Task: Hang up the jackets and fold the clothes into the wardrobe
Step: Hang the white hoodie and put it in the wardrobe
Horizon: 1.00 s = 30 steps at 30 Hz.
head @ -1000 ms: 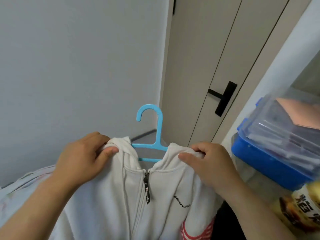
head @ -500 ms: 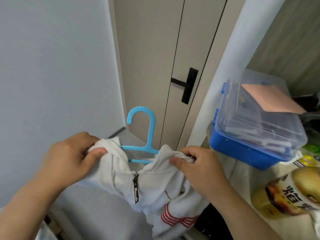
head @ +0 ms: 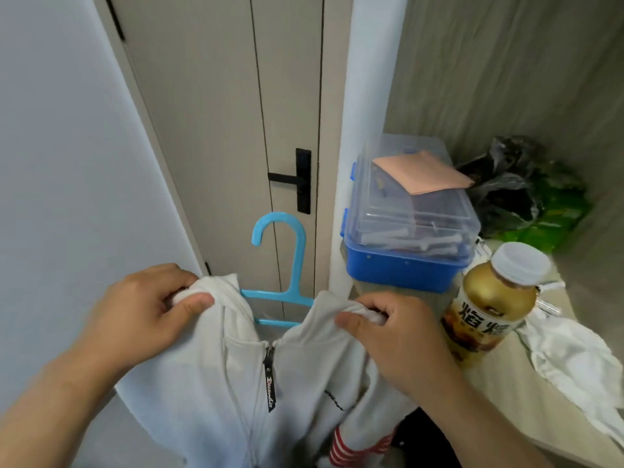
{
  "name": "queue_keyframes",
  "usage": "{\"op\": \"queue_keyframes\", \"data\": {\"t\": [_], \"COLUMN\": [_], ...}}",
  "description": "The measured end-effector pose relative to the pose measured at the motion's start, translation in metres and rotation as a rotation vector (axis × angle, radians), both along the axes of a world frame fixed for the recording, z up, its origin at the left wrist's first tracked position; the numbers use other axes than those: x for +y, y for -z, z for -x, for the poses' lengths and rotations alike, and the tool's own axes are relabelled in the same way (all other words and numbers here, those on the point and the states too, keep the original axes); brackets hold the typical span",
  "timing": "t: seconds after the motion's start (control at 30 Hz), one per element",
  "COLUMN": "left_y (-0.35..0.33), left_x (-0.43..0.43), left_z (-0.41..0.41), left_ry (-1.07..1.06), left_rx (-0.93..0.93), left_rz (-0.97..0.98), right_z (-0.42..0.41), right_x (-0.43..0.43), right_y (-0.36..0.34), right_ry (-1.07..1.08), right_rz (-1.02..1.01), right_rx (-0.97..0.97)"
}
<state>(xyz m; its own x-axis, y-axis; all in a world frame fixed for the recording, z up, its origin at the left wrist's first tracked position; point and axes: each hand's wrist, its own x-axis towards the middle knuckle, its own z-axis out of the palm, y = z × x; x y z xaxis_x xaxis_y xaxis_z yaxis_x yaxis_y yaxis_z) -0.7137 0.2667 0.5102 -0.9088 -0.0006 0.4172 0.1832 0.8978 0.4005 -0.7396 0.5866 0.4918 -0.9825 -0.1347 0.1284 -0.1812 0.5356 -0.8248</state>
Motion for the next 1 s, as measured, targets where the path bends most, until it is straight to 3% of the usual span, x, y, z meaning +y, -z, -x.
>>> {"op": "queue_keyframes", "data": {"t": [0.63,1.0], "left_y": [0.035,0.011], "left_x": [0.048,0.196], "left_z": [0.131,0.052], "left_ry": [0.567,1.05], "left_rx": [-0.383,-0.493], "left_rz": [0.086,0.003], "right_z": [-0.087,-0.243], "right_x": [0.004,0.038], "right_y": [0.01,-0.033], "right_ry": [0.658,1.101], "right_rz": [0.028,0.016], "right_rx": [-0.127,-0.163]}}
